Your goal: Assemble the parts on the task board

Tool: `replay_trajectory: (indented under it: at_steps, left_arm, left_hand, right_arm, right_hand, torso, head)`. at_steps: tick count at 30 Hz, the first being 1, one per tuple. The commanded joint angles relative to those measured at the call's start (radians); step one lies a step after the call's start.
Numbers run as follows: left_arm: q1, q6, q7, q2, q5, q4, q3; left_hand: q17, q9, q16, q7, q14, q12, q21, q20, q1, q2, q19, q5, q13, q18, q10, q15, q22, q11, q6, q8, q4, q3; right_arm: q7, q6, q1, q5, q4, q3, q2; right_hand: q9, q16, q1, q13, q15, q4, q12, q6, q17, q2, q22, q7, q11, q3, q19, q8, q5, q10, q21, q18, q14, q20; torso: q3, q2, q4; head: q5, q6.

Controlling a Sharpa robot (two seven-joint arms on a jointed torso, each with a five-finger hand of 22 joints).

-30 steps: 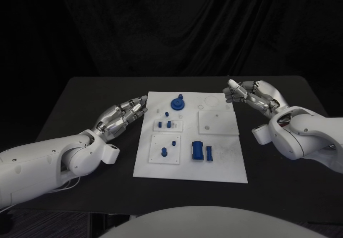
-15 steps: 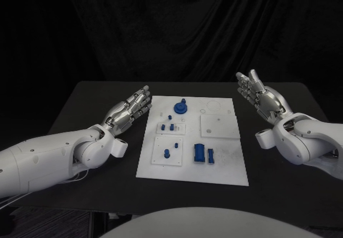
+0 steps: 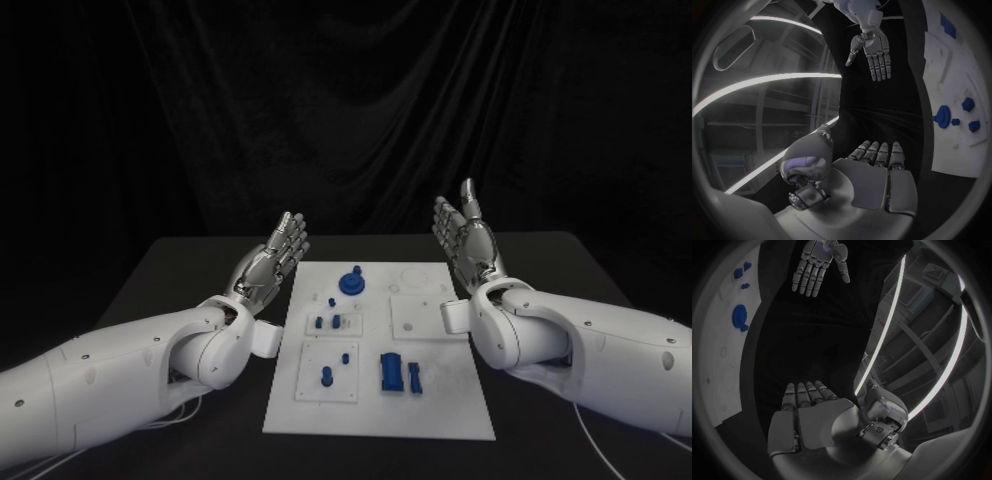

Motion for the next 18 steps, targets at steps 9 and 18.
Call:
replay_trajectory:
  at_steps: [9, 18]
  left_arm:
    - [-0.022, -0.447, -0.088, 0.052, 0.084, 0.044, 0.081]
    - [-0.026, -0.508, -0.101, 0.062, 0.094, 0.052, 0.098]
  left_hand:
    - [-0.001, -0.002, -0.004, 0.007, 0.001, -0.010, -0.004, -0.037, -0.289, -0.120, 0.000, -0.119, -0.002, -0.037, -0.009, -0.009, -0.002, -0.002, -0.025, -0.006, -0.128, 0.129]
    - [-0.001, -0.002, -0.004, 0.007, 0.001, -0.010, -0.004, -0.037, -0.376, -0.120, 0.000, -0.119, -0.002, -0.037, -0.009, -0.009, -0.002, -0.002, -0.025, -0.006, -0.128, 0.129]
  right_arm:
    - [0.021, -0.127, -0.018, 0.122, -0.016, 0.019, 0.024]
    - [0.021, -0.127, -0.018, 0.122, -0.016, 0.019, 0.024]
  right_hand:
    - [-0.001, -0.003, -0.006, -0.001, -0.005, 0.000, -0.004, -0.005, -0.001, 0.001, -0.001, -0.001, -0.003, 0.002, 0.000, -0.004, -0.003, 0.000, -0.004, -0.007, 0.000, -0.005]
    - [-0.001, -0.003, -0.006, -0.001, -0.005, 0.000, -0.004, -0.005, -0.001, 0.001, -0.001, -0.001, -0.003, 0.002, 0.000, -0.004, -0.003, 0.000, -0.004, -0.007, 0.000, -0.005]
  torso:
    - [-0.0048, -0.048, -0.0307]
    - [-0.0048, -0.048, -0.0308]
  head:
    - [-0.007, 0.094]
    - [-0.007, 0.095]
